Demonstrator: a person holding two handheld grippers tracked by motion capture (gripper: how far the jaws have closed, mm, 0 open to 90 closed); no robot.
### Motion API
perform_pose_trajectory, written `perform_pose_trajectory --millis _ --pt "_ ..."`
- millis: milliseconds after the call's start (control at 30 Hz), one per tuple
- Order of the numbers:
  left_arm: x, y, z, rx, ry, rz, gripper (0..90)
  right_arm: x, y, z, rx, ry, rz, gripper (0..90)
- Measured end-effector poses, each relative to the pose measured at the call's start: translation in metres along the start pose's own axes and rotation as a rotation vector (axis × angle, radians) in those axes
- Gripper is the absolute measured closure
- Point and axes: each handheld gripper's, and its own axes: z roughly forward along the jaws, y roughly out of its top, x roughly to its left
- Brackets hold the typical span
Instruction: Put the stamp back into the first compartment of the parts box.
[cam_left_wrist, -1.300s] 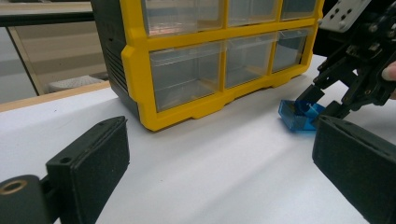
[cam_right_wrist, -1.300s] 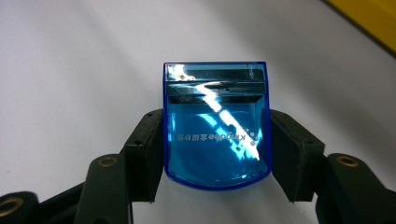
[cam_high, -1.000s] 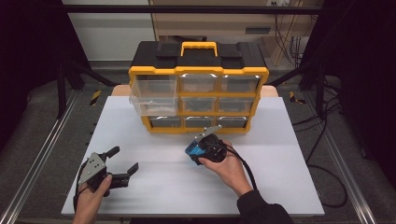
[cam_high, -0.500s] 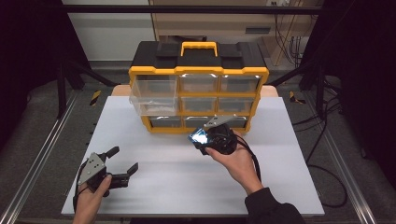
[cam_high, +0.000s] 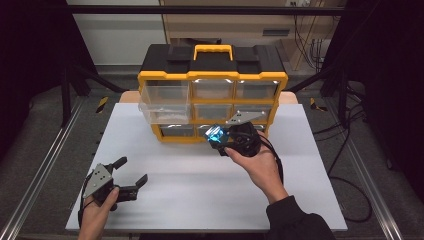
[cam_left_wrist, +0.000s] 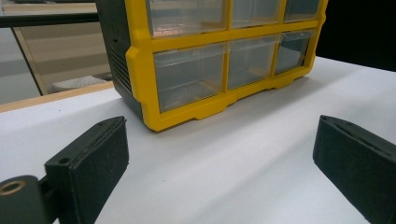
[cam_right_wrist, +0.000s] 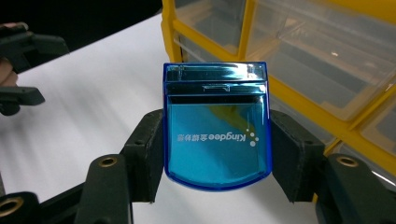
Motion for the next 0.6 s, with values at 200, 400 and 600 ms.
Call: perform_pose_trajectory --millis 200,400,600 --pt "0.0 0.0 0.0 0.0 0.001 -0.001 3.2 -0.002 0.008 -0.01 -0.021 -0.013 0.0 42.0" --pt "0.0 0.0 0.0 -0.001 0.001 -0.002 3.2 -0.005 0.019 -0.022 -0.056 -0.018 0.002 42.0" --pt "0.001 0.0 0.0 -0.001 0.003 -0.003 3.2 -0.007 0.028 -0.031 -0.088 -0.017 0.012 42.0"
